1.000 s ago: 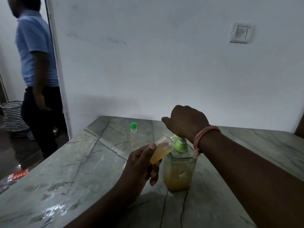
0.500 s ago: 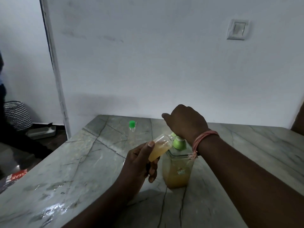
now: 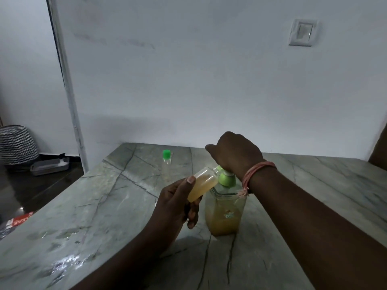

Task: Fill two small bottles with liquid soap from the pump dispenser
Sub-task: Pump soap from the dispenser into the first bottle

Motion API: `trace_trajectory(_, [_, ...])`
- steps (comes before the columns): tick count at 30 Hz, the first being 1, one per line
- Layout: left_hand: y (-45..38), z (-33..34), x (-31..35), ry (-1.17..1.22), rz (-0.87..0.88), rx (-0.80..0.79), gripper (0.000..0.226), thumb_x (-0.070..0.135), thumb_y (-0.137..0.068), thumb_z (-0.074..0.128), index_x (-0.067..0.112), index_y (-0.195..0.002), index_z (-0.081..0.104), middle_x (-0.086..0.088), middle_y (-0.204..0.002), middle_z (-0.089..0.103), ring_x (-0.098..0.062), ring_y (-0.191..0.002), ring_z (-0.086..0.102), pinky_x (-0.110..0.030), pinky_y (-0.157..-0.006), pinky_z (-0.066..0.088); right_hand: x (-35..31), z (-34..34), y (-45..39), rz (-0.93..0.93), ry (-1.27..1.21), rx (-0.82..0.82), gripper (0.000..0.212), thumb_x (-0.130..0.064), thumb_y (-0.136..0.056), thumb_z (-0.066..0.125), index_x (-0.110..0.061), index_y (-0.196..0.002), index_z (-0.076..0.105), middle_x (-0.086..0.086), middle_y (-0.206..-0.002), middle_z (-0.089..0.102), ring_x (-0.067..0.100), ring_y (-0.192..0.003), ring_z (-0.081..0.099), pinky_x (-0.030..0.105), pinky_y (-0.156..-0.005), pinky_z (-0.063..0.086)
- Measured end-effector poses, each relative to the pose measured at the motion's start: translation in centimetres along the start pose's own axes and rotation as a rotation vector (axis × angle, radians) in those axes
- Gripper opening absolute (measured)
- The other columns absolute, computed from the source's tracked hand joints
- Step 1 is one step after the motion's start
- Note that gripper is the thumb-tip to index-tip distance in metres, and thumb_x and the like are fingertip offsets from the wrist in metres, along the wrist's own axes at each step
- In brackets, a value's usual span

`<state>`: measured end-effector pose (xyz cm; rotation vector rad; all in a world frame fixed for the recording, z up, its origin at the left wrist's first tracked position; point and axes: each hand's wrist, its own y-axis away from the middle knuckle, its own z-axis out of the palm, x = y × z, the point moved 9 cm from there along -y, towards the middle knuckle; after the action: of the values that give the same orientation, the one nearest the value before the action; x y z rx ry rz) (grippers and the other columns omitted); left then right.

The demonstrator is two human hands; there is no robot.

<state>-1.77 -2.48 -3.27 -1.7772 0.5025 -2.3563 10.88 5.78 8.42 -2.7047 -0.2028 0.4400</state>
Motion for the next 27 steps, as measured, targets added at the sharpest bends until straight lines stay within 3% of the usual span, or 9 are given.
trace_trajectory(7, [0.2,0.1,0.1,0.015,0.003,-0.004,0.036,0.043,-0.099,0.053,0.016,-0.087,0.073,-0.012,-0.067,0.05,-0.017,-0.048,0.043,-0.026,-0.042,0.039,-1.7,-1.2,-0.1,-0.098,0.191,0.009,0.033,-0.045,-0.091,0.052,-0.017,-0.074,0.049,-0.002,-0.075,0.05,0.022,-0.071,0.053,0.031,-0.066,0.039])
trace_trajectory(12, [0.1,-0.1,0.0,0.004,0.005,0.0,0.036,0.039,-0.097,0.05,0.011,-0.089,0.071,-0.013,-0.069,0.05,-0.017,-0.049,0.043,-0.026,-0.042,0.039,-0.1,-0.3,0.1,-0.011,-0.019,0.015,0.04,-0.047,-0.092,0.05,-0.018,-0.065,0.046,-0.001,-0.068,0.051,0.023,-0.067,0.053,0.031,-0.063,0.037])
trace_trajectory(20, [0.3,0.1,0.0,0.011,-0.006,-0.002,0.037,0.042,-0.099,0.052,0.014,-0.087,0.072,-0.01,-0.065,0.051,-0.016,-0.047,0.044,-0.026,-0.041,0.039,-0.9,-0.9,-0.2,-0.062,0.104,-0.017,0.041,-0.053,-0.091,0.05,-0.021,-0.067,0.043,-0.001,-0.072,0.051,0.024,-0.074,0.055,0.032,-0.067,0.042])
trace_trajectory(23, [0.1,0.0,0.0,0.003,-0.006,-0.005,0.038,0.045,-0.098,0.053,0.016,-0.085,0.073,-0.013,-0.067,0.05,-0.016,-0.047,0.044,-0.026,-0.042,0.039,-0.4,-0.7,-0.2,-0.026,0.014,0.033,0.042,-0.052,-0.092,0.05,-0.021,-0.065,0.042,0.001,-0.074,0.051,0.026,-0.075,0.054,0.032,-0.068,0.041])
trace_trajectory(27, [-0.1,-0.1,-0.2,0.019,0.001,0.003,0.04,0.045,-0.096,0.056,0.008,-0.088,0.068,-0.012,-0.067,0.052,-0.016,-0.046,0.045,-0.024,-0.041,0.04,0.2,0.2,0.0,-0.003,0.002,-0.018,0.041,-0.051,-0.091,0.052,-0.02,-0.064,0.046,-0.001,-0.069,0.052,0.026,-0.073,0.057,0.031,-0.066,0.041])
